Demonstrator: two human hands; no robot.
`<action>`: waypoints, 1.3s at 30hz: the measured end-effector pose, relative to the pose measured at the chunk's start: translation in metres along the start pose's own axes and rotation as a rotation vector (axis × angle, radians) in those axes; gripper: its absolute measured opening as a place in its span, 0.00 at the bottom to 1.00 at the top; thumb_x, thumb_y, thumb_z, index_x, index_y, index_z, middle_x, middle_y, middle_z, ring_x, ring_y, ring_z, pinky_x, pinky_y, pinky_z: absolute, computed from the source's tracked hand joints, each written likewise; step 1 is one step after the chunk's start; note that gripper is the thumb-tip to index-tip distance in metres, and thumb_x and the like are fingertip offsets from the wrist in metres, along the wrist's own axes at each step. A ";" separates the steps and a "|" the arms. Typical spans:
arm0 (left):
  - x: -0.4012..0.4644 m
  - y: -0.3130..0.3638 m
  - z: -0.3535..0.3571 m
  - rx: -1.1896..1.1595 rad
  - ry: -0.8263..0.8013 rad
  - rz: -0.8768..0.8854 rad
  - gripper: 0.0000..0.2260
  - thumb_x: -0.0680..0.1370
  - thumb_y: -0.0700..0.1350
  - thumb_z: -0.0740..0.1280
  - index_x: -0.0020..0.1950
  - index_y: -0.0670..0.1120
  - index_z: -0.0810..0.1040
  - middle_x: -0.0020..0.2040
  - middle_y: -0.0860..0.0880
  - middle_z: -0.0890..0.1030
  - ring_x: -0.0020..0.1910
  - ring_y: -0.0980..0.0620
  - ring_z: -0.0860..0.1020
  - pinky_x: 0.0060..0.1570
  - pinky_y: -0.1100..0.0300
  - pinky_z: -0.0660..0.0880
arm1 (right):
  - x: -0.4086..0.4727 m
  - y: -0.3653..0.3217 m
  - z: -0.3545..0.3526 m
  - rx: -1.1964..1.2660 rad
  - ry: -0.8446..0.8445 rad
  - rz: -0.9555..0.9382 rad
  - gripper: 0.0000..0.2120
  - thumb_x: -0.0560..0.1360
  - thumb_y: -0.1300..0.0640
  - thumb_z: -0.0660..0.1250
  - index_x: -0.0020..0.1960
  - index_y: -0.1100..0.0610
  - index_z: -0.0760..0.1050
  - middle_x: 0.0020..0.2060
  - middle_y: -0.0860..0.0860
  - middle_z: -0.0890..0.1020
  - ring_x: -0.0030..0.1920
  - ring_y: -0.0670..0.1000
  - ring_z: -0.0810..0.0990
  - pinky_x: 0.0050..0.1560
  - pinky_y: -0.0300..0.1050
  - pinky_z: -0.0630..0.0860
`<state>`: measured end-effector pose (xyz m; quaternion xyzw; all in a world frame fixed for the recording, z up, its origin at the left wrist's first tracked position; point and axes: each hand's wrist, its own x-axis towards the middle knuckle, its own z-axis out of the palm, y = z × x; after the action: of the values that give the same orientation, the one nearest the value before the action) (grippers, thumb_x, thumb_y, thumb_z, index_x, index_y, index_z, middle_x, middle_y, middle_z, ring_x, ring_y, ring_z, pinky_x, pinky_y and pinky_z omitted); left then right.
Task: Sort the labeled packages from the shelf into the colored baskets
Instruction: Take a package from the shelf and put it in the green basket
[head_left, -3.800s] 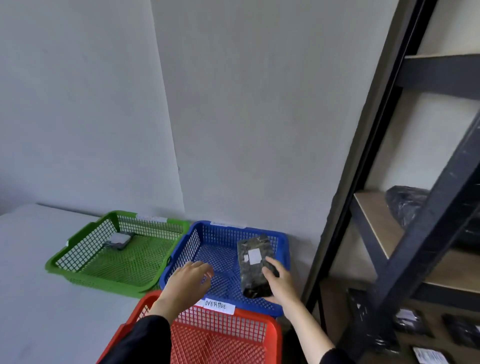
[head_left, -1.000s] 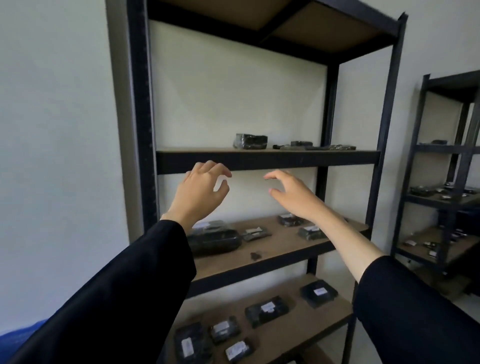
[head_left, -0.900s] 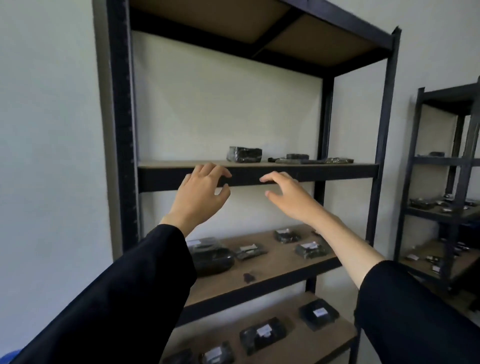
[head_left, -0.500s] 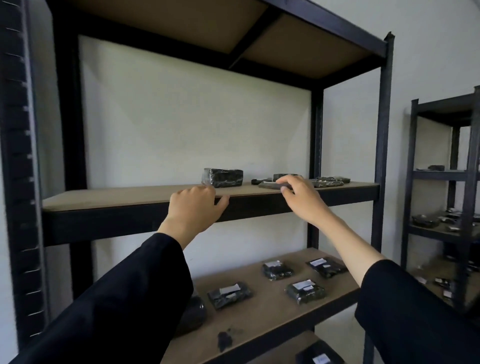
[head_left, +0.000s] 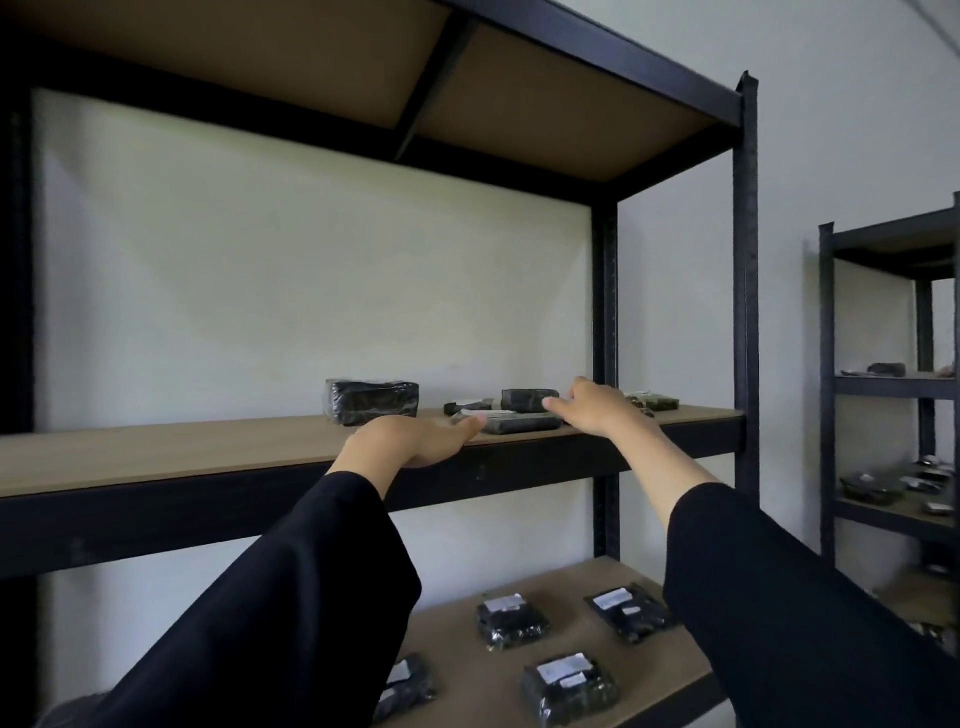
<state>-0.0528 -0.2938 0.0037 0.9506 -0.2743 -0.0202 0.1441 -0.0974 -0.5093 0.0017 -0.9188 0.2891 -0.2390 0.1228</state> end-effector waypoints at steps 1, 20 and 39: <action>0.002 0.007 0.000 -0.012 -0.014 -0.006 0.39 0.71 0.73 0.44 0.75 0.50 0.57 0.77 0.46 0.55 0.75 0.45 0.53 0.72 0.49 0.51 | 0.005 0.001 0.002 -0.021 -0.001 -0.011 0.29 0.78 0.39 0.53 0.69 0.60 0.64 0.65 0.59 0.72 0.68 0.61 0.66 0.66 0.55 0.67; 0.049 0.025 0.018 -0.139 0.004 0.104 0.25 0.78 0.64 0.50 0.74 0.57 0.59 0.75 0.52 0.60 0.74 0.49 0.59 0.73 0.51 0.52 | 0.027 -0.017 0.034 0.187 0.016 -0.257 0.30 0.78 0.40 0.52 0.68 0.63 0.62 0.65 0.60 0.71 0.68 0.62 0.64 0.65 0.55 0.62; 0.046 0.019 0.017 -0.006 0.097 0.145 0.19 0.81 0.58 0.48 0.72 0.59 0.62 0.75 0.52 0.61 0.74 0.47 0.57 0.73 0.49 0.51 | 0.035 0.001 0.027 0.837 -0.113 -0.473 0.27 0.72 0.47 0.70 0.64 0.56 0.65 0.66 0.55 0.72 0.67 0.54 0.71 0.67 0.56 0.68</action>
<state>-0.0253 -0.3378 -0.0049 0.9277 -0.3350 0.0356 0.1612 -0.0589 -0.5289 -0.0086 -0.8427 -0.0558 -0.3058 0.4396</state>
